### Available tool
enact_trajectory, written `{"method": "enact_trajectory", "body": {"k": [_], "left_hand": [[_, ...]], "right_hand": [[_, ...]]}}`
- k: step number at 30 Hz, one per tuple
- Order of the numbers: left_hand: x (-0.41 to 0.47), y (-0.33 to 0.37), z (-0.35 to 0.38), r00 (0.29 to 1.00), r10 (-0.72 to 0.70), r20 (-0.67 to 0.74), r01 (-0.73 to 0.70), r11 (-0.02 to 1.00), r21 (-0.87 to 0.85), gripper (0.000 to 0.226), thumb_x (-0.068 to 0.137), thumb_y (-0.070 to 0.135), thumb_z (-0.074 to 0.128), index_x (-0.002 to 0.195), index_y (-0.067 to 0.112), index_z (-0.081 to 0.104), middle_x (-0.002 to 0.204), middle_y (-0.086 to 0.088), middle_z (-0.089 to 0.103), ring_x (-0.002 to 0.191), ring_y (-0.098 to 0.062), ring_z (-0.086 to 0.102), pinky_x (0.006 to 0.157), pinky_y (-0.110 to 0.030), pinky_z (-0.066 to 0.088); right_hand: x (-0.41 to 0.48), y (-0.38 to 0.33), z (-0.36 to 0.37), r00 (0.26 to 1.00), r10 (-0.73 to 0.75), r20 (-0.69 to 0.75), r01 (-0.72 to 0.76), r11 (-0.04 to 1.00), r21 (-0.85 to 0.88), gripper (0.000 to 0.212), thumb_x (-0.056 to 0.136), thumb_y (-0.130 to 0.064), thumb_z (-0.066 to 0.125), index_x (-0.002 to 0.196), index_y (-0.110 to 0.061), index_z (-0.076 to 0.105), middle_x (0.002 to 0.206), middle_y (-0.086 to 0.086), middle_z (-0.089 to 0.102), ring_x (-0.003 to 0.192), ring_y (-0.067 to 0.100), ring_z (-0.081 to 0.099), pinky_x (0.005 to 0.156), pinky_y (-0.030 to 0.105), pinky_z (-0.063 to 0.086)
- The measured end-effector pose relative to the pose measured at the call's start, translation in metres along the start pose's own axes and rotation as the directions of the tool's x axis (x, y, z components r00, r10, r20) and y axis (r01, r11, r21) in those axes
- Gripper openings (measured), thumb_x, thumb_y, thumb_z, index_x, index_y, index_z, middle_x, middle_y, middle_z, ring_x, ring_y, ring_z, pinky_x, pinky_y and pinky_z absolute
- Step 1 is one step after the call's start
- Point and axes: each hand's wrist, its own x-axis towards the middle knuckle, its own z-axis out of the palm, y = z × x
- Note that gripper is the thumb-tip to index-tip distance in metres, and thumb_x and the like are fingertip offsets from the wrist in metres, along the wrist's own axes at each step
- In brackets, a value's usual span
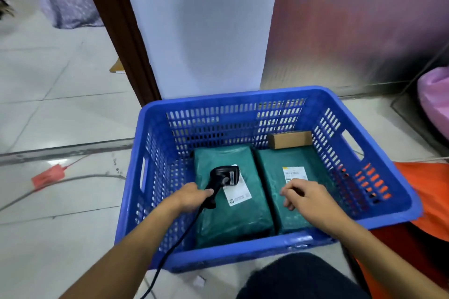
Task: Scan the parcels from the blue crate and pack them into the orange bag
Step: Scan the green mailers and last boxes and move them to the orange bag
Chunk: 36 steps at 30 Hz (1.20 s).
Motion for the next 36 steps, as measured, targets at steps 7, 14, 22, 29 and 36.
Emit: {"method": "enact_trajectory", "body": {"k": [7,14,22,29,36], "left_hand": [[0.041,0.003,0.015,0.999,-0.049,0.002,0.048,0.976,-0.212,0.04,0.093,0.04,0.074,0.104,0.003,0.066,0.093,-0.013,0.076,0.069,-0.02,0.068,0.053,-0.02,0.046],[0.039,0.021,-0.005,1.0,0.006,0.014,-0.003,0.983,-0.184,0.018,0.091,0.007,0.07,0.1,0.004,0.055,0.077,-0.014,0.066,0.056,-0.02,0.066,0.048,-0.023,0.047],[0.031,0.03,-0.025,0.97,0.064,-0.234,-0.107,0.979,-0.175,0.044,0.078,0.005,0.082,0.103,0.014,0.046,0.067,-0.01,0.076,0.065,-0.025,0.075,0.062,-0.039,0.056],[0.024,0.038,-0.028,0.952,0.198,-0.235,-0.265,0.915,-0.305,0.02,0.093,0.009,0.074,0.106,0.01,0.06,0.056,-0.004,0.063,0.051,-0.022,0.062,0.056,-0.027,0.047],[0.011,0.048,-0.039,0.97,0.202,-0.138,-0.244,0.753,-0.611,0.057,0.084,0.064,0.061,0.11,0.014,0.07,0.062,-0.005,0.059,0.055,-0.023,0.055,0.07,-0.037,0.044]], "right_hand": [[0.083,-0.016,0.041,0.937,0.117,0.328,-0.103,0.993,-0.06,0.018,0.097,-0.022,0.057,0.09,-0.011,0.068,0.08,0.002,0.077,0.072,0.021,0.072,0.07,0.032,0.052],[0.142,-0.01,0.076,0.849,0.384,0.364,-0.243,0.894,-0.377,0.075,0.1,-0.043,0.055,0.151,0.005,0.029,0.14,0.025,0.054,0.123,0.037,0.062,0.091,0.038,0.052],[0.157,0.013,0.089,0.804,0.456,0.382,-0.356,0.883,-0.306,0.067,0.101,-0.042,0.057,0.151,0.0,0.039,0.149,0.015,0.047,0.125,0.03,0.054,0.078,0.026,0.043],[0.176,0.033,0.101,0.746,0.47,0.471,-0.478,0.871,-0.112,0.046,0.091,-0.045,0.065,0.129,-0.018,0.066,0.124,0.003,0.071,0.116,0.024,0.065,0.114,0.047,0.04],[0.177,0.031,0.102,0.734,0.483,0.476,-0.496,0.861,-0.109,0.04,0.093,-0.046,0.063,0.126,-0.023,0.064,0.131,-0.001,0.064,0.123,0.022,0.055,0.106,0.044,0.034]]}}
